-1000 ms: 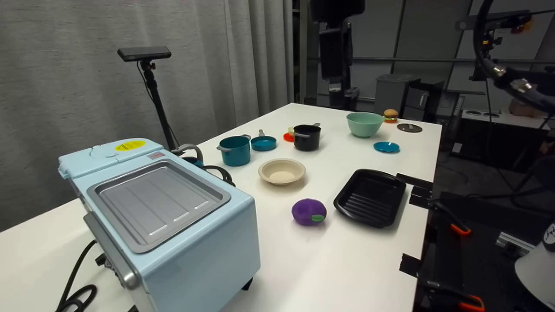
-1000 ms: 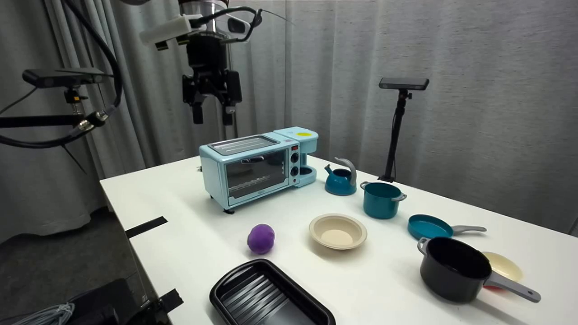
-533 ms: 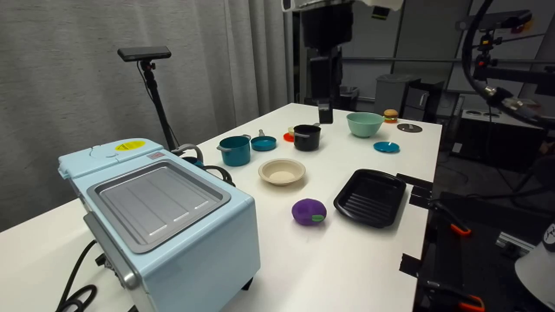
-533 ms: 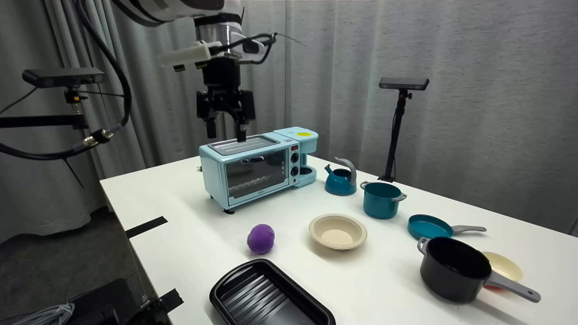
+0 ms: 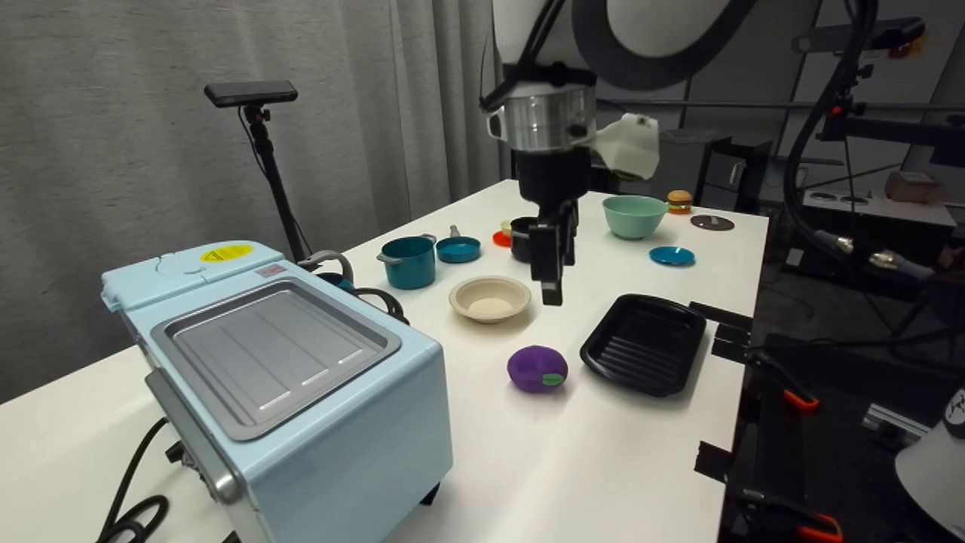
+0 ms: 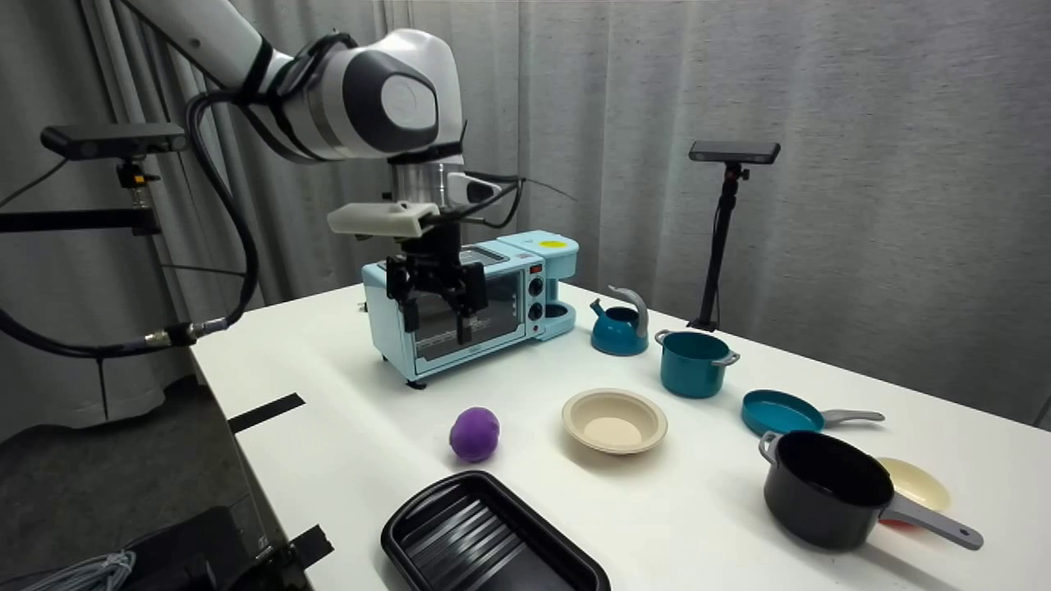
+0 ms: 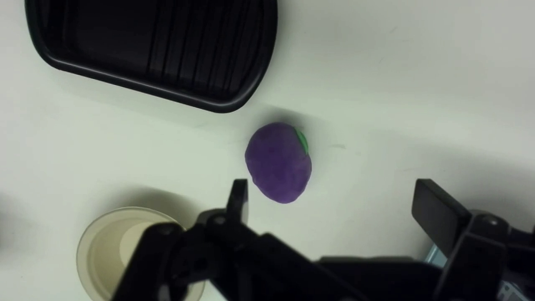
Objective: Put the purple plushie in the white bowl
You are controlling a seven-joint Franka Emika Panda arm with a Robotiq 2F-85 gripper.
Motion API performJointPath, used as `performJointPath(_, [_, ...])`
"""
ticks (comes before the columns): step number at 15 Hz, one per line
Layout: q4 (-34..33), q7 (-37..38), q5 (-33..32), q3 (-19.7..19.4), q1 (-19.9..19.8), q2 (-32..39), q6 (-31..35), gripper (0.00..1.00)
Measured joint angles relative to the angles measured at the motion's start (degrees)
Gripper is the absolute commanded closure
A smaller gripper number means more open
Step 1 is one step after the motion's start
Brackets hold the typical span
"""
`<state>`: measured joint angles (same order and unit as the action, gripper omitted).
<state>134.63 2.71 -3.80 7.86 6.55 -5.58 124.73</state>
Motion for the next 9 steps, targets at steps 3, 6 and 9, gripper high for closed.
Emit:
performJointPath(3, [1.67, 0.63, -2.16, -0.06, -0.03, 4.56, 6.9, 0.0])
performJointPath(6, [1.73, 1.87, -4.02, -0.5, -0.03, 9.51, 11.13, 0.0])
performJointPath(9, [1.56, 3.09, -5.76, -1.6, -0.03, 13.89, 13.42, 0.0])
